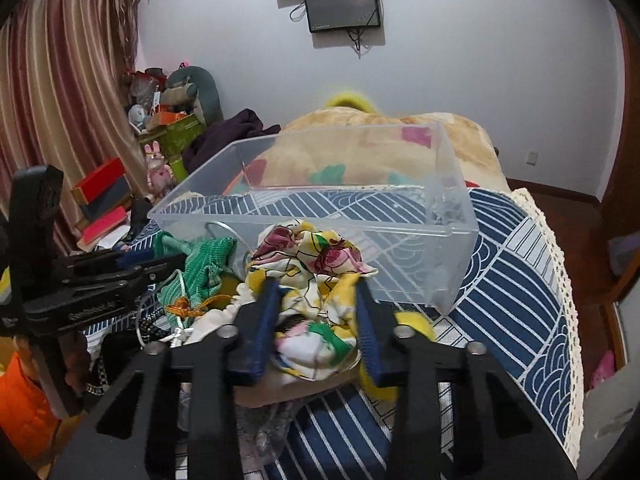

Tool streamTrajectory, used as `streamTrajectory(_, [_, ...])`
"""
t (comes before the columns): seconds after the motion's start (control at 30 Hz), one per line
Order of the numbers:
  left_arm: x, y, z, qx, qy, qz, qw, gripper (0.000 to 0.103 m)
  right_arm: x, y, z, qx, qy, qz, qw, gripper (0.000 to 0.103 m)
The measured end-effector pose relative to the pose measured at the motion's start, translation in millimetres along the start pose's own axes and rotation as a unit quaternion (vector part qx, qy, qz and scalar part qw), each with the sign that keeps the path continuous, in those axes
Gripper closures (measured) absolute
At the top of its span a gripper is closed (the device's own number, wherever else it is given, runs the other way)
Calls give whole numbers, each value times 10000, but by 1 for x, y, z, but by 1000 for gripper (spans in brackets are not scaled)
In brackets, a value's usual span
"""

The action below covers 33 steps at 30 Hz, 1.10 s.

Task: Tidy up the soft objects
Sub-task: 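Grasp the green knitted cloth with the left tool while the right tool reaches the floral cloth, then lower the green knitted cloth into the clear box and open the left tool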

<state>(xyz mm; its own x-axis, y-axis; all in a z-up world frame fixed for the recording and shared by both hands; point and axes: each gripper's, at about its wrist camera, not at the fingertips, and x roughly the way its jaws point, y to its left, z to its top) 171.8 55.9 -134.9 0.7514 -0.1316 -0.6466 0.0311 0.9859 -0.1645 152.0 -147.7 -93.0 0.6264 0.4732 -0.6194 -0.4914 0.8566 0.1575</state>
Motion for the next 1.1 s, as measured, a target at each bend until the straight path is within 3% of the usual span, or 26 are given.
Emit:
streamTrajectory(0.07, [-5, 3, -3, -51, 3, -4, 10000, 94, -6, 1, 2, -12, -69, -6, 10000, 87])
streamTrajectory(0.23, [-33, 3, -6, -27, -290, 65, 9996, 95, -22, 6, 5, -76, -295, -72, 9995, 93])
streamTrajectory(0.63, [-106, -7, 31, 4, -1344, 119, 9909, 95, -57, 10, 22, -157, -935, -198, 9953, 94])
streamTrajectory(0.8, [-112, -7, 49, -35, -1668, 160, 9859, 95, -46, 4, 23, -209, -731, -340, 9965, 94])
streamTrajectory(0.83, [-110, -7, 51, -47, -1695, 150, 9854, 95, -37, 1, 21, -178, -570, -448, 9972, 89])
streamTrajectory(0.9, [-105, -6, 54, -77, -1712, 148, 9851, 95, -25, -3, 17, -110, -388, -490, 9980, 65])
streamTrajectory(0.93, [-102, -5, 56, -98, -1713, 155, 9850, 95, -18, -6, 15, -48, -312, -510, 9982, 42])
streamTrajectory(0.97, [-97, -4, 57, -109, -1707, 153, 9851, 95, -15, -7, 13, -21, -299, -522, 9982, 33])
streamTrajectory(1.1, [-80, -5, 60, -133, -1644, 218, 9861, 95, 4, -14, 9, 16, -52, -461, 9989, 35])
